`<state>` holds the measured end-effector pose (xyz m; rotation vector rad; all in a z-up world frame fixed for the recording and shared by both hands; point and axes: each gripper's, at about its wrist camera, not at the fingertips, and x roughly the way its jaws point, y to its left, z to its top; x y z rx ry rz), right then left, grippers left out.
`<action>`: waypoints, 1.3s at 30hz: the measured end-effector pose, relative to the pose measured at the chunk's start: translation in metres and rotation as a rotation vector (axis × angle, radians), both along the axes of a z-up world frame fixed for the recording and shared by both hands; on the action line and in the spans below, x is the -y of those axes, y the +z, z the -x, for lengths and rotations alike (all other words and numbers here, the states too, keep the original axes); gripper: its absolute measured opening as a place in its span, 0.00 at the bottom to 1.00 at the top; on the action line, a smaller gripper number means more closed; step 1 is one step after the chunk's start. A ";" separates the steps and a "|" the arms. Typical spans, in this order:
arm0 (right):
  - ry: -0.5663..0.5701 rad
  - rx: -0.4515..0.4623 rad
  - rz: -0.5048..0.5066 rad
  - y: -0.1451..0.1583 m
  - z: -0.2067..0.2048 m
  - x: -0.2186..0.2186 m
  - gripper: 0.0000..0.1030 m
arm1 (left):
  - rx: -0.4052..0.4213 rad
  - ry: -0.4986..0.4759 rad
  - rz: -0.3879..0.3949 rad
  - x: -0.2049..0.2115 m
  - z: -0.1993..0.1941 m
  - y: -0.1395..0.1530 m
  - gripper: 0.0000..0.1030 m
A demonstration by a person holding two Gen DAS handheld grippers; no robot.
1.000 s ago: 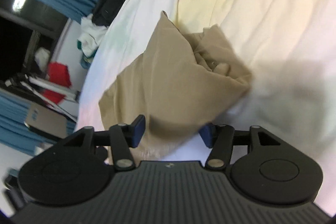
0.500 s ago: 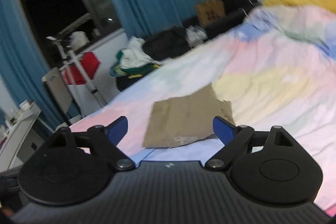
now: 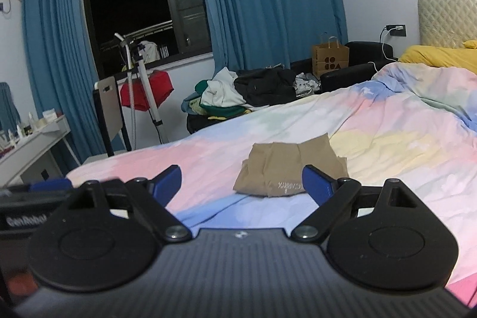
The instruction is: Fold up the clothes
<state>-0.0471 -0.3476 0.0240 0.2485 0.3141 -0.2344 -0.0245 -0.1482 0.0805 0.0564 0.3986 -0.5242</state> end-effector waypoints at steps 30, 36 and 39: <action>-0.084 -0.046 0.073 -0.046 -0.016 -0.011 0.87 | -0.034 0.049 -0.069 -0.022 -0.022 -0.054 1.00; -0.077 -0.064 0.101 -0.046 -0.021 -0.016 0.87 | -0.022 0.044 -0.066 -0.024 -0.021 -0.053 1.00; -0.078 -0.063 0.109 -0.046 -0.021 -0.018 0.87 | -0.025 0.047 -0.064 -0.025 -0.021 -0.053 1.00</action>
